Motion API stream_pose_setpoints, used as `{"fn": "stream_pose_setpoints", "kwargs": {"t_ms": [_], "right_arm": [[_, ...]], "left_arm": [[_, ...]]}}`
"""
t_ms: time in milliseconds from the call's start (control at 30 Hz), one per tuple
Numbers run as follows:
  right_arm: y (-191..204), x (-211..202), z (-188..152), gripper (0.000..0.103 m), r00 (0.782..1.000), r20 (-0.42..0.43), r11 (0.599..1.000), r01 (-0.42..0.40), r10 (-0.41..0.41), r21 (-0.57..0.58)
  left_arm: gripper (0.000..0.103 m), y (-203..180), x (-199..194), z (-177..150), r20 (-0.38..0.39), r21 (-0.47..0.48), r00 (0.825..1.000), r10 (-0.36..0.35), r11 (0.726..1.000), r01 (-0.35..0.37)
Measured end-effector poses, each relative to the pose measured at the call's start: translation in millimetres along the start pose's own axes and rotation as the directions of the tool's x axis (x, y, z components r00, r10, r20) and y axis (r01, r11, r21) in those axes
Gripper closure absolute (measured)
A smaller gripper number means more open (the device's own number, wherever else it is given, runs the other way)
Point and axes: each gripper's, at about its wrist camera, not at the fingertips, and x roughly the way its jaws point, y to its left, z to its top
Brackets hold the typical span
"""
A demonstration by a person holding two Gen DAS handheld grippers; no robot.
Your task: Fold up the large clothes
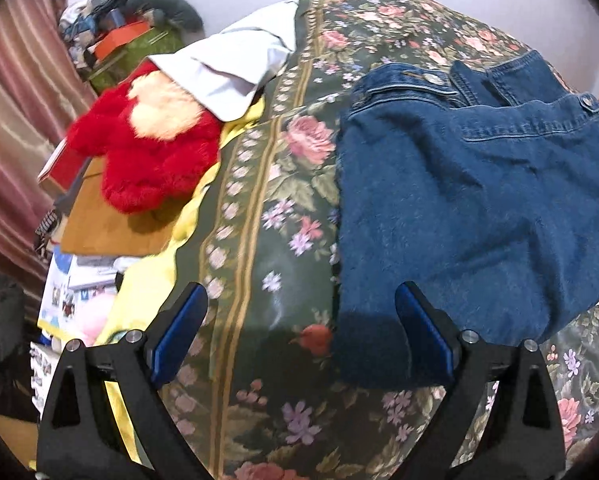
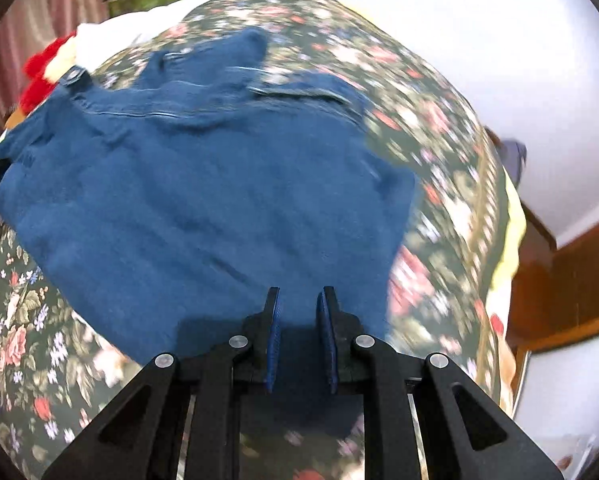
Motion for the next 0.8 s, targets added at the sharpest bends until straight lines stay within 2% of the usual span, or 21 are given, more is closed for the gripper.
{"fn": "stream_pose_setpoints", "kwargs": {"t_ms": [67, 133, 167, 233, 300, 400, 467, 633, 700, 800], "right_arm": [[-8.1, -8.1, -11.8, 0.089, 0.998, -0.003, 0.997, -0.062, 0.063, 0.039], [-15.6, -14.6, -19.0, 0.089, 0.996, -0.001, 0.994, -0.088, 0.088, 0.065], [-15.5, -18.5, -21.7, 0.089, 0.998, 0.000, 0.996, -0.069, 0.069, 0.060], [-10.1, -25.0, -27.4, 0.089, 0.997, -0.003, 0.997, 0.076, -0.076, 0.026], [-13.7, -29.5, -36.1, 0.089, 0.985, -0.014, 0.985, 0.170, -0.170, 0.006], [-28.0, -39.1, -49.3, 0.089, 0.982, -0.029, 0.981, 0.190, -0.189, 0.035], [-34.7, -48.8, -53.1, 0.089, 0.981, -0.015, 0.979, 0.196, -0.195, 0.059], [-38.7, -83.9, -49.8, 0.089, 0.984, 0.074, 0.981, 0.150, -0.160, 0.126], [-32.8, -95.9, -40.6, 0.089, 0.986, 0.118, 0.984, 0.102, -0.120, 0.149], [-19.9, -110.6, -24.8, 0.089, 0.982, 0.184, 0.984, 0.000, -0.033, 0.177]], "left_arm": [[0.006, 4.6, -3.3, -2.3, -0.002, -0.022, 1.000, 0.004, 1.000, -0.004], [0.006, 10.9, -11.0, -6.9, 0.002, -0.043, 1.000, 0.017, 0.999, -0.017], [0.006, 13.2, -14.1, -8.6, 0.002, -0.053, 1.000, 0.012, 0.999, -0.012], [0.006, 17.0, -20.9, -12.3, 0.000, -0.070, 1.000, 0.028, 0.997, -0.028], [0.006, 19.5, -30.5, -15.5, 0.013, -0.071, 0.997, 0.071, 0.995, -0.070], [0.007, 26.5, -46.6, -19.2, 0.041, -0.070, 0.984, 0.171, 0.983, -0.168], [0.007, 33.3, -57.8, -20.2, 0.055, -0.093, 0.979, 0.197, 0.977, -0.191], [0.007, 42.1, -98.0, -18.9, 0.148, -0.210, 0.981, 0.125, 0.973, -0.092], [0.007, 37.2, -108.7, -17.0, 0.184, -0.243, 0.979, 0.086, 0.969, -0.040], [0.007, 22.2, -116.7, -17.6, 0.213, -0.275, 0.977, -0.023, 0.958, 0.083]]}}
